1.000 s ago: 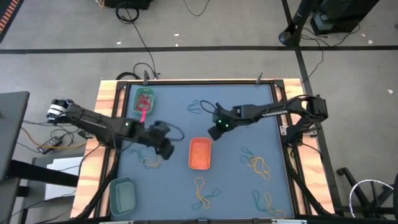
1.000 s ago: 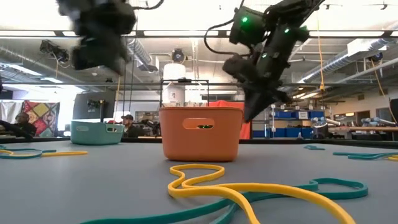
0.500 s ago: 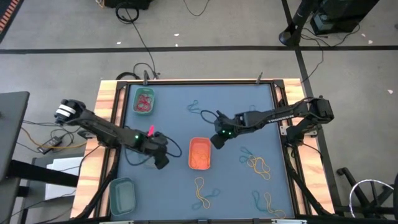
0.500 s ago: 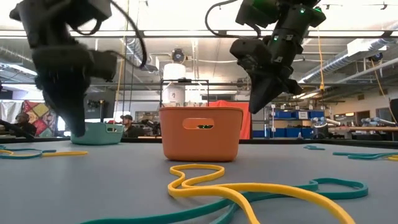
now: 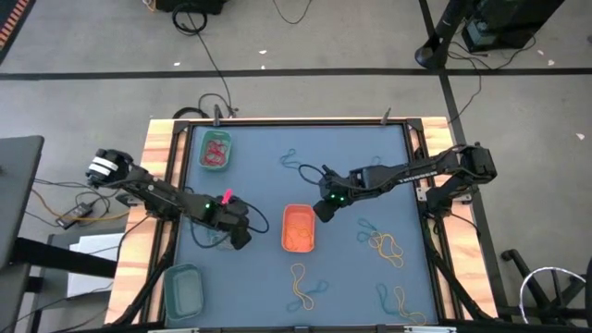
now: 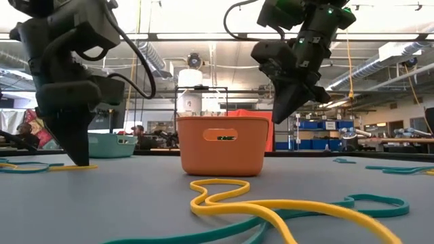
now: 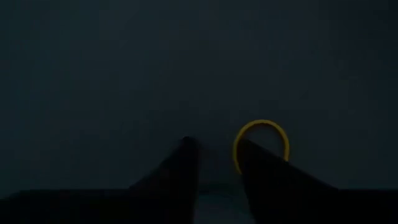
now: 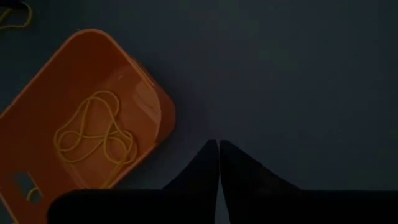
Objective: Sort rubber bands into baskets
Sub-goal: Put the yellow rubber band into the orange bin
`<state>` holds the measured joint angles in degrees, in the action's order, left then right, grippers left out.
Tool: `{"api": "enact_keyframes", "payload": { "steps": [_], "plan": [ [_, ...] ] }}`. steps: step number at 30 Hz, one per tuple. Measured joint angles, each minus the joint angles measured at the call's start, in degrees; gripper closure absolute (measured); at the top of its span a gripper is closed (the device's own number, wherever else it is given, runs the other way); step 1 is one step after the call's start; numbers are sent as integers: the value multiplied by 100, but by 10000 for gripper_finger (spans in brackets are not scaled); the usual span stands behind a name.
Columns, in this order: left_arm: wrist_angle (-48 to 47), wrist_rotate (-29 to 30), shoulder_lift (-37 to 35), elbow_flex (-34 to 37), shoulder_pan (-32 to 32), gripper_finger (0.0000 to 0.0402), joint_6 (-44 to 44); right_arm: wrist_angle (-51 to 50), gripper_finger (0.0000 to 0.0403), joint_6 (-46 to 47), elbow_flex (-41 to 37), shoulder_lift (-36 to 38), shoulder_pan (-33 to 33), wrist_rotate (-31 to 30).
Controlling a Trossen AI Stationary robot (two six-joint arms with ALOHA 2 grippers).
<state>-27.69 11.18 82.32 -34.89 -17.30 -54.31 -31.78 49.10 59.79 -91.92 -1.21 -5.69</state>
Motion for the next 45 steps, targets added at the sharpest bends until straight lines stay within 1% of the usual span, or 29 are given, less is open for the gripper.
{"api": "enact_keyframes", "payload": {
  "steps": [3, 4, 5, 10, 16, 19, 23, 26, 28, 33, 41, 42, 45],
  "plan": [
    [48, -67, -10, -2, 7, 360, 0, -3, 381, 26, 0, 0, -28, 31],
    [82, -96, -33, -2, 7, 379, -4, -3, 384, 26, 0, 0, -43, 36],
    [112, -112, -53, -12, 7, 389, -12, -3, 387, 26, 0, 0, -59, 36],
    [-172, -160, -179, -284, 15, 397, -38, -5, 393, 115, 0, 0, -179, 35],
    [-623, -95, -429, -1277, 13, 399, 143, -7, 391, 234, 0, 0, -425, -10],
    [-658, 33, -477, -1866, 13, 399, 390, -33, 392, 244, 0, 0, -532, -25],
    [-591, 438, -470, -2625, 23, 400, 799, -44, 392, 397, 0, 0, -674, -242],
    [-475, 717, -474, -3036, 96, 400, 1053, -47, 392, 495, 0, 0, -753, -376],
    [-468, 780, -472, -3252, 164, 400, 1214, -50, 392, 498, 0, 0, -788, -378],
    [-94, 826, -470, -3341, 371, 401, 1388, -60, 392, 538, 0, 0, -857, -379],
    [75, 816, -341, -3340, 455, 401, 1387, -368, 392, 824, 0, 63, -1020, -525],
    [173, 788, -305, -3340, 455, 401, 1387, -400, 392, 835, 0, 76, -1040, -548],
    [508, 418, -119, -3340, 459, 401, 1393, -495, 389, 809, 0, 152, -1105, -570]
  ]
}}
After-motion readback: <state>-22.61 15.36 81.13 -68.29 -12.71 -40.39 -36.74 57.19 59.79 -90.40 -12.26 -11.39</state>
